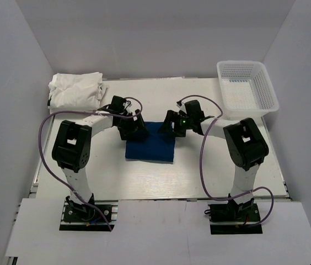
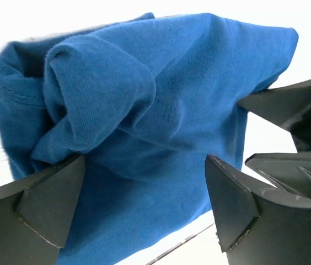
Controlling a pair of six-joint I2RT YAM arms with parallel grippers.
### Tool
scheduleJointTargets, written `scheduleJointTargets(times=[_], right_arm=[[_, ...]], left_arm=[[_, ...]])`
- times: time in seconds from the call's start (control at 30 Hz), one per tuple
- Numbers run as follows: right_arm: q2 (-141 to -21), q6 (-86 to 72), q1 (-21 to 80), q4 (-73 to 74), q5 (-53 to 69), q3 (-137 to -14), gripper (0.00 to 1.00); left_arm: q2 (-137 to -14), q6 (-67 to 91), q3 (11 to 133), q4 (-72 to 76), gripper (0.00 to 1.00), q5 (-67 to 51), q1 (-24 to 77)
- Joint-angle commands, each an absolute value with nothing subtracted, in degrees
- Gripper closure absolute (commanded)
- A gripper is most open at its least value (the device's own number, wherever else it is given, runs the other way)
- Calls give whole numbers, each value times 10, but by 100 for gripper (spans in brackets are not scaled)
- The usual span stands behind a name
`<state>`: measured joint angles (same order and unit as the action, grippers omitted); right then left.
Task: Fold and stack the t-shirts
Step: Smooth out wrinkles on the folded tshirt
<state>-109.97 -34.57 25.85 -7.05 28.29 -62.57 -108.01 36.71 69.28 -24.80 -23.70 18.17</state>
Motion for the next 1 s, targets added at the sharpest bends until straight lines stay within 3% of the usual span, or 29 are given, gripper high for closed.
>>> scheduleJointTargets(times=[0.0,0.2,0.4,0.47,0.8,0.97], right_arm=[[-1080,-304,264,-33,240,-654,9],[-964,-284,276,19,250,-638,9],[-875,-345,307,-46,290,-523,9],[-877,-357,310,-80,298,-495,9],[-973,-421,329,-164,298,-386,9],[-976,-418,328,-138,261,-383,9]], left_arm=[[-1053,331,732,-280,0,-194,188],[-945,350,763,-291,0,-203,193],[-848,414,573,-169,0,-310,199],[-843,437,487,-103,0,-333,205],[-940,419,427,-142,0,-292,194],[-879,414,394,-173,0,-269,194]])
